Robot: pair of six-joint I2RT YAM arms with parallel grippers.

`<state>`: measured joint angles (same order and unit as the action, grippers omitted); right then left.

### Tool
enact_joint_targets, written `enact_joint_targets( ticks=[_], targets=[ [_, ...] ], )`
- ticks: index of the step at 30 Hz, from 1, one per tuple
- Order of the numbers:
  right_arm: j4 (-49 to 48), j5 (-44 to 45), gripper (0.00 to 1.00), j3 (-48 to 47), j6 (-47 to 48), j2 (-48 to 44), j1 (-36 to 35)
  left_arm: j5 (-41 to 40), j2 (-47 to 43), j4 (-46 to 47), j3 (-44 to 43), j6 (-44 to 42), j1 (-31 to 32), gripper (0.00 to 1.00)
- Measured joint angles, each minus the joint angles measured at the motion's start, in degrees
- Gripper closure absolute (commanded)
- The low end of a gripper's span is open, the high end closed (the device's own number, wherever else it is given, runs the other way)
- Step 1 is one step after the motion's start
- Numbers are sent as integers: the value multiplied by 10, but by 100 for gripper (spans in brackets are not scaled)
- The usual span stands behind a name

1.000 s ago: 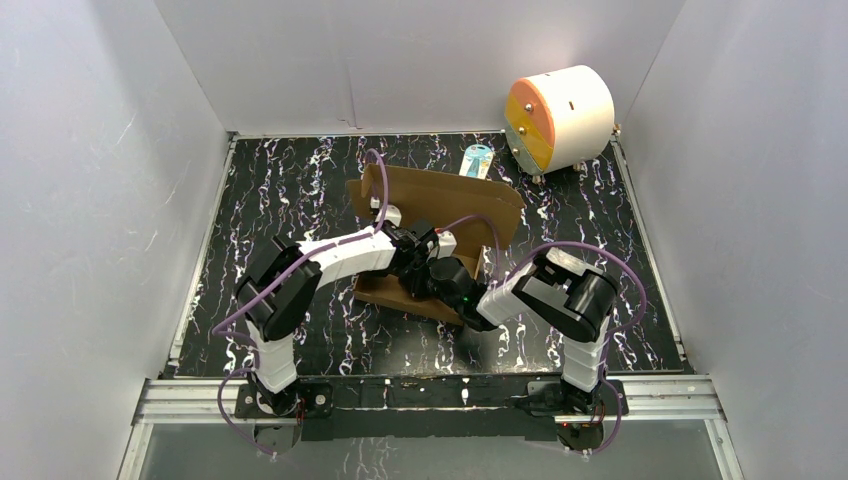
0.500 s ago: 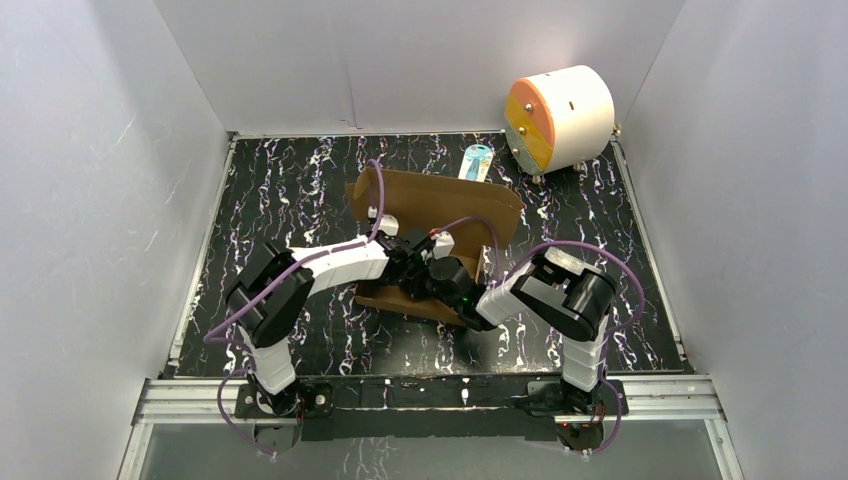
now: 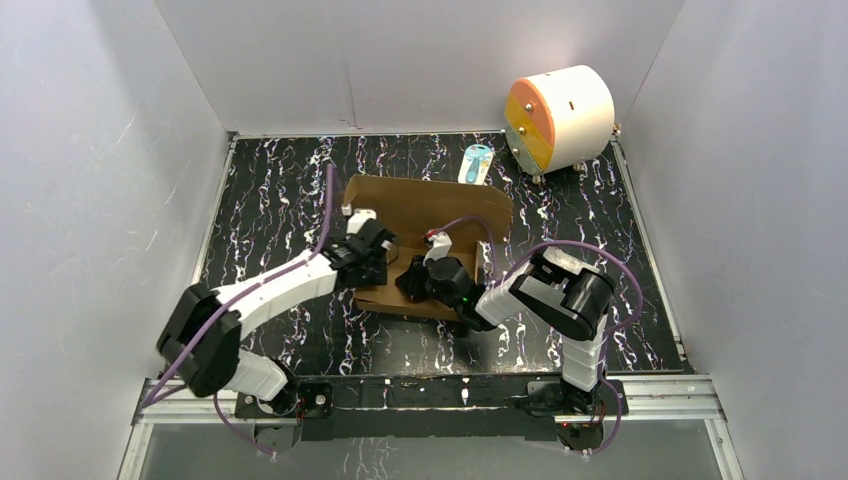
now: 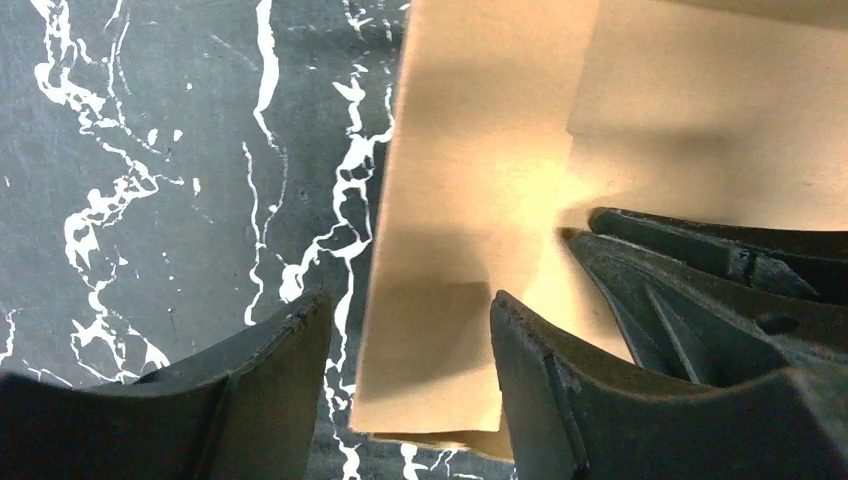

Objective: Fold the paper box

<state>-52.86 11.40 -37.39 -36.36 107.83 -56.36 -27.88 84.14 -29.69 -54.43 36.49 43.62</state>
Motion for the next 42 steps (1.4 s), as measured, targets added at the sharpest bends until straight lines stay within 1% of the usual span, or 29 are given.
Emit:
enact_joint_targets(
  ticks=[4, 7, 9, 11, 15, 16, 18, 21, 26, 29, 32, 37, 42],
  targets=[
    [-4, -6, 72, -1, 2, 3, 0, 56, -74, 41, 44, -7, -50, 43],
    [-5, -12, 72, -1, 5, 3, 1, 75, -85, 58, 50, -10, -67, 44],
    [-6, -16, 73, -1, 7, 3, 1, 83, -75, 66, 50, -11, -69, 46],
    [-9, -23, 73, -1, 8, 4, 1, 92, -62, 74, 50, -12, -69, 51],
    [-22, -37, 73, -2, 8, 13, 1, 100, -46, 91, 56, -10, -72, 67],
    [-25, -40, 73, -2, 8, 15, 1, 99, -42, 94, 56, -11, -73, 70],
    [-30, -43, 73, -3, 8, 18, 1, 95, -32, 100, 56, -14, -74, 71],
    [-38, -44, 73, -3, 6, 23, 1, 81, -10, 100, 56, -17, -71, 72],
    [-46, -45, 73, -3, 3, 27, 1, 6, 31, 76, 33, -18, -32, 72],
    [-52, -45, 73, -3, -1, 30, 1, -42, 65, 56, 12, -16, -10, 80],
    [-58, -44, 73, -3, -7, 33, 1, -87, 95, 34, -4, -5, 1, 86],
    [-66, -50, 73, -2, -10, 33, 1, -108, 110, 23, -17, 8, 7, 96],
    [-89, -59, 74, -1, -12, 33, 5, -108, 111, 23, -17, 12, 8, 100]
  ],
)
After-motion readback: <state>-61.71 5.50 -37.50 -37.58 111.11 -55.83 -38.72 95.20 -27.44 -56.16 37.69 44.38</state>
